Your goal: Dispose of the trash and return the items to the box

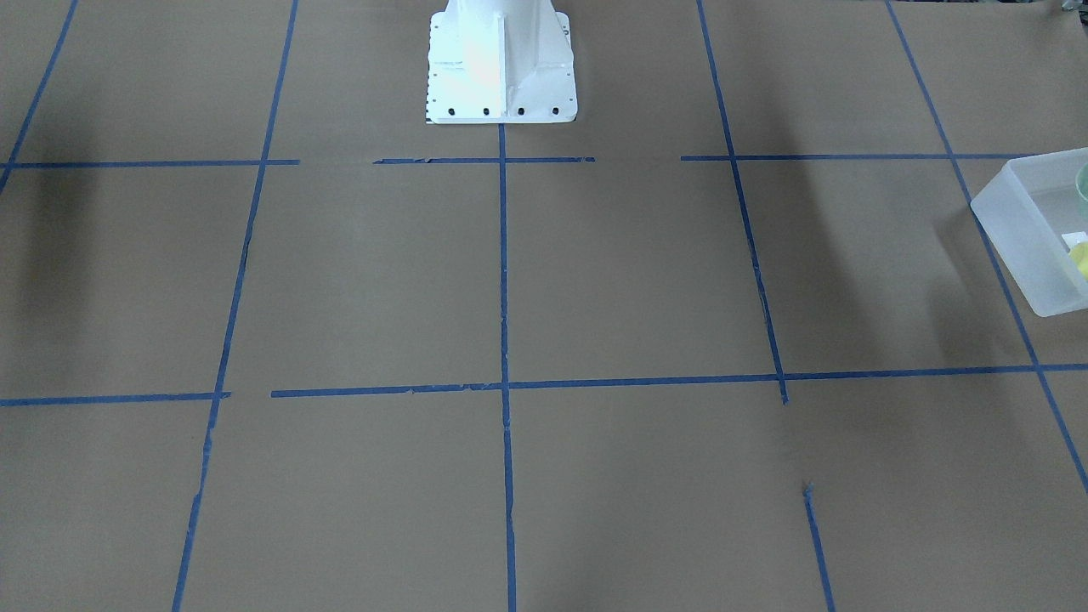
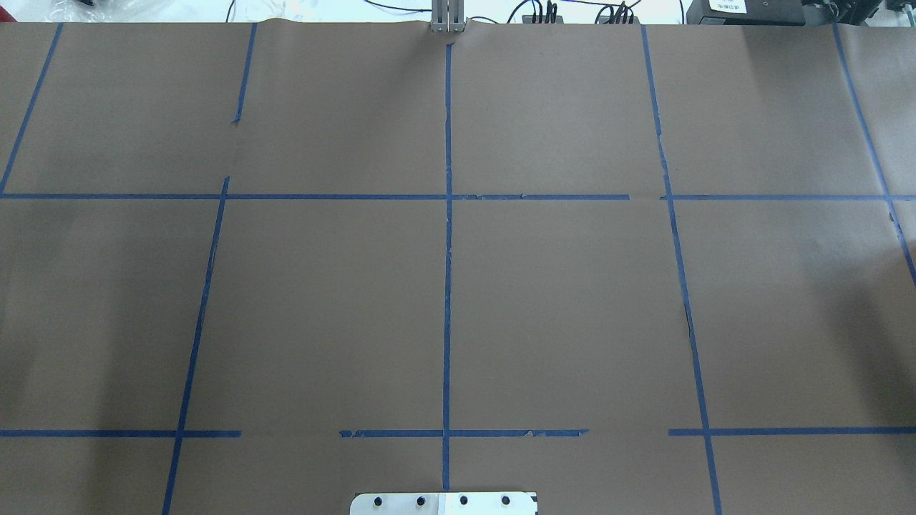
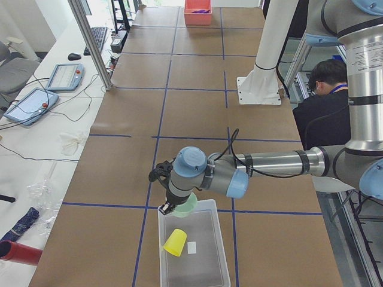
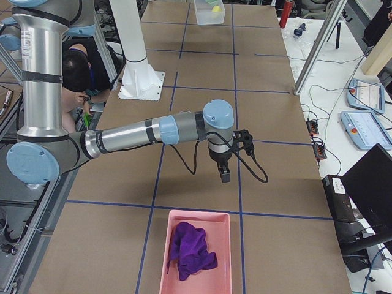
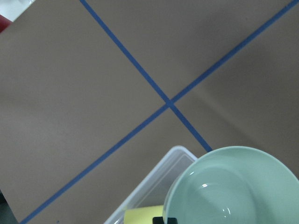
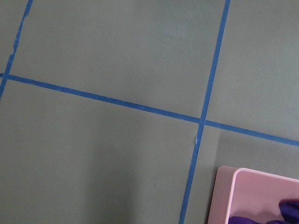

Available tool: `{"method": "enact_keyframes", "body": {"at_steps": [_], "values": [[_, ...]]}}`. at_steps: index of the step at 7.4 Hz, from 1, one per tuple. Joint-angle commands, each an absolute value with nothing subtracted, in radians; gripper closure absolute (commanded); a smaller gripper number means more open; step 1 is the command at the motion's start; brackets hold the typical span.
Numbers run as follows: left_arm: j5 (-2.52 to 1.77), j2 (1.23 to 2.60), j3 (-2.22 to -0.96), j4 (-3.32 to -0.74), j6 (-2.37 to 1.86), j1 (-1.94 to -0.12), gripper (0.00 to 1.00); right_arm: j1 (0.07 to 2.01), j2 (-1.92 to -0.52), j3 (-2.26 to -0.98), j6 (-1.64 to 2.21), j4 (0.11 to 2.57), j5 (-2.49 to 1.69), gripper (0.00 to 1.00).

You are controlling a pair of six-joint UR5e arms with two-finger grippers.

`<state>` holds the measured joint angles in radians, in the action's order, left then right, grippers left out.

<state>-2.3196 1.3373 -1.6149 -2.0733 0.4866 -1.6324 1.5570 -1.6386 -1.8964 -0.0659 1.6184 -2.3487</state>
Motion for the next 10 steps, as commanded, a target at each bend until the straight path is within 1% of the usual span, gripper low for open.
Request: {"method": "enact_keyframes", "body": {"at_steps": [1, 2, 3, 4, 5, 6, 7, 8, 9, 10], "values": [[-2.339, 1.313, -1.399, -2.445, 0.324, -1.617, 1.0, 1.557, -1.643, -1.894, -0.064, 1.6, -2.349, 0.0], [-2.339, 1.312, -1.376, -2.48, 0.316, -1.6, 1.0, 1.557, -1.643, -1.894, -0.064, 1.6, -2.349, 0.0], [-2.341, 1.31, -1.376, -2.49, 0.319, -1.574, 0.32, 1.557, -1.643, -1.894, -0.064, 1.6, -2.349, 0.0], [-2.339, 1.309, -1.376, -2.515, 0.318, -1.562, 0.12, 1.557, -1.643, -1.894, -0.064, 1.6, -2.349, 0.0], [-2.339, 1.31, -1.381, -2.519, 0.314, -1.557, 0.0, 1.557, -1.643, -1.894, -0.064, 1.6, -2.349, 0.0], [-2.339, 1.321, -1.412, -2.513, 0.28, -1.557, 0.0, 1.557, -1.643, -1.894, -0.063, 1.6, -2.347, 0.0], [-2.333, 1.322, -1.51, -2.496, 0.135, -1.551, 0.0, 1.557, -1.643, -1.894, -0.061, 1.6, -2.345, 0.0], [-2.329, 1.347, -1.566, -2.44, 0.079, -1.511, 0.0, 1.557, -1.643, -1.894, -0.033, 1.6, -2.345, 0.0], [-2.326, 1.43, -1.648, -2.231, 0.08, -1.503, 0.0, 1.557, -1.641, -1.896, 0.024, 1.598, -2.345, 0.0], [-2.322, 1.486, -1.71, -2.065, 0.089, -1.506, 0.0, 1.559, -1.643, -1.896, 0.014, 1.598, -2.347, 0.0]]}}
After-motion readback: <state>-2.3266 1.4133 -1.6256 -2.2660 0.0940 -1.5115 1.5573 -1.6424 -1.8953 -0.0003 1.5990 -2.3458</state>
